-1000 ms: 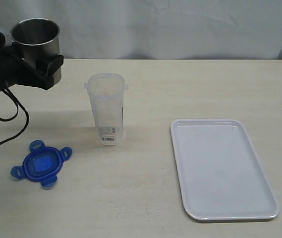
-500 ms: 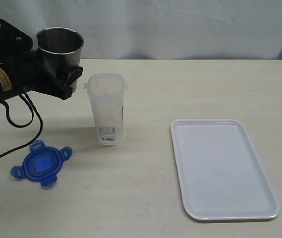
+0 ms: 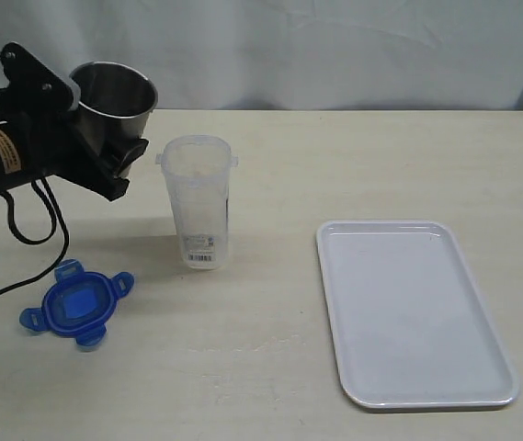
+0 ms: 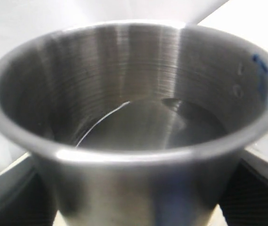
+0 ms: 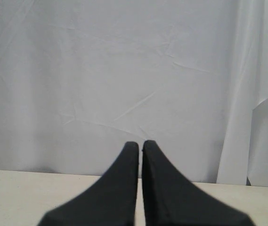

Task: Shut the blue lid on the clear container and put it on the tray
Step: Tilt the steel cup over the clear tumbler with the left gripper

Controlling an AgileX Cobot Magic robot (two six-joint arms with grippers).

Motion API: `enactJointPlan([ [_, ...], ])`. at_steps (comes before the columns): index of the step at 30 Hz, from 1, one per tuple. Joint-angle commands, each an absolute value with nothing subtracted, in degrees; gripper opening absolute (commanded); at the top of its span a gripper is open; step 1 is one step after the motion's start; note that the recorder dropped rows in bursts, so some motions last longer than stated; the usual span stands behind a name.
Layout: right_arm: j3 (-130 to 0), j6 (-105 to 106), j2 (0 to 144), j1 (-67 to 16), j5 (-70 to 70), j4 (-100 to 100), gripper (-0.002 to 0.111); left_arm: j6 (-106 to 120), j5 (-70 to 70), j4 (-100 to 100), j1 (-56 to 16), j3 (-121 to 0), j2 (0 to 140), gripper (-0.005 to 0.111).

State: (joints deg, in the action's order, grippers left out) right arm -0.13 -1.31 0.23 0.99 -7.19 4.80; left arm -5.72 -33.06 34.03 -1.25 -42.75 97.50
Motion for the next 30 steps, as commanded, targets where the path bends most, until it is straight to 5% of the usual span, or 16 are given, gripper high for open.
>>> enactJointPlan([
  [1,0.0,-1.55,0.0,1.15,-7.39,4.68,0.004,-4.54,-36.01,33.84,-2.1,-43.06,96.51,0.0],
  [30,0.0,-1.79,0.0,1.15,-7.39,4.68,0.004,11.0,-36.32,33.37,-3.87,-43.06,96.51,0.0],
])
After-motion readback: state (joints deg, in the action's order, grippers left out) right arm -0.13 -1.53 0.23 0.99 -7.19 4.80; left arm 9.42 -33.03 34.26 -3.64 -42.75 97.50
